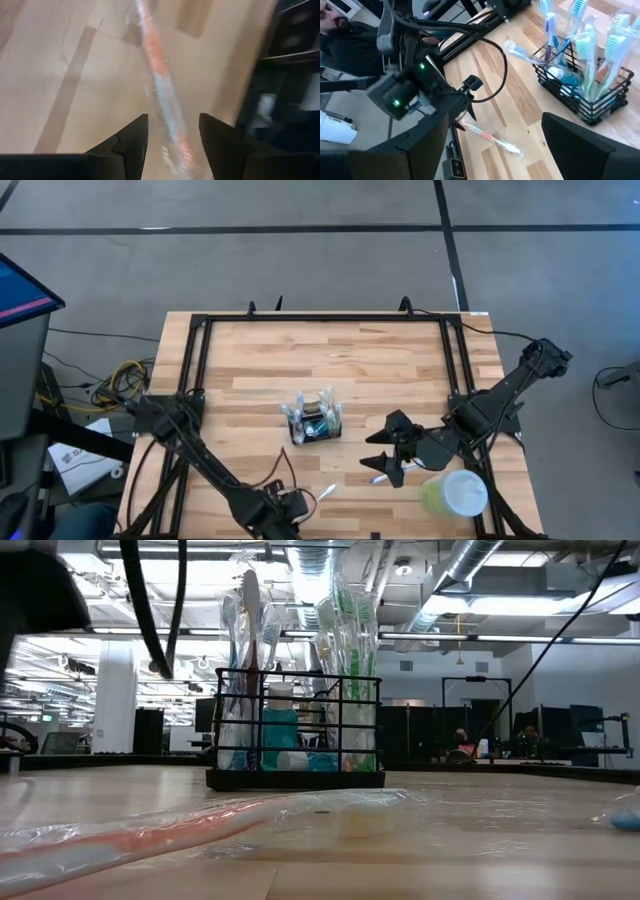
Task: Pick & Place toothbrushing station
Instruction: Put the orange toothbrush into the top right section of the mesh organizer
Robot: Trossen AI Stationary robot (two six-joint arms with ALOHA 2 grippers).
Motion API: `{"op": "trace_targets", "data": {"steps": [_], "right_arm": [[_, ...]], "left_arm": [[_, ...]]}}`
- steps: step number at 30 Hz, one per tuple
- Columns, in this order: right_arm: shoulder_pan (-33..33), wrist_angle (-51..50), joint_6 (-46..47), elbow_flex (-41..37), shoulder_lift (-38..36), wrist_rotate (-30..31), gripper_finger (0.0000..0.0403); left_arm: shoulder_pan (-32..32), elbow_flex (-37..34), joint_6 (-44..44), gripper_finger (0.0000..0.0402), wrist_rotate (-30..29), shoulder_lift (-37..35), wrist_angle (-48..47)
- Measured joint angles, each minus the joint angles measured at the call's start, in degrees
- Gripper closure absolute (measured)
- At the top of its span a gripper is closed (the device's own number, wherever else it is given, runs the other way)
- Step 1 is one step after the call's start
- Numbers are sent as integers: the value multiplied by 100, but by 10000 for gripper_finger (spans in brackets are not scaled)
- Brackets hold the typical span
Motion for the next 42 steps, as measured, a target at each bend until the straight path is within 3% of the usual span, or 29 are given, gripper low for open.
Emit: {"op": "trace_targets", "data": {"steps": [14, 18, 22, 25, 35, 42], "right_arm": [[-176, -214, 0, 0, 0, -160, 92], [-174, -228, 0, 0, 2, -160, 92], [-174, -227, 0, 0, 2, -160, 92], [-174, -225, 0, 0, 2, -162, 92], [-174, -202, 17, 0, 4, -291, 92], [-178, -60, -57, 0, -301, -284, 92]], "left_arm": [[49, 112, -31, 243, -125, 514, -304], [82, 101, -50, 289, -58, 552, -364], [89, 86, -51, 377, 19, 544, -367], [40, 77, -57, 384, -54, 429, -306], [-40, 57, -71, 392, -794, -413, -301], [-117, 62, -249, 392, -2054, -1272, -345]]}}
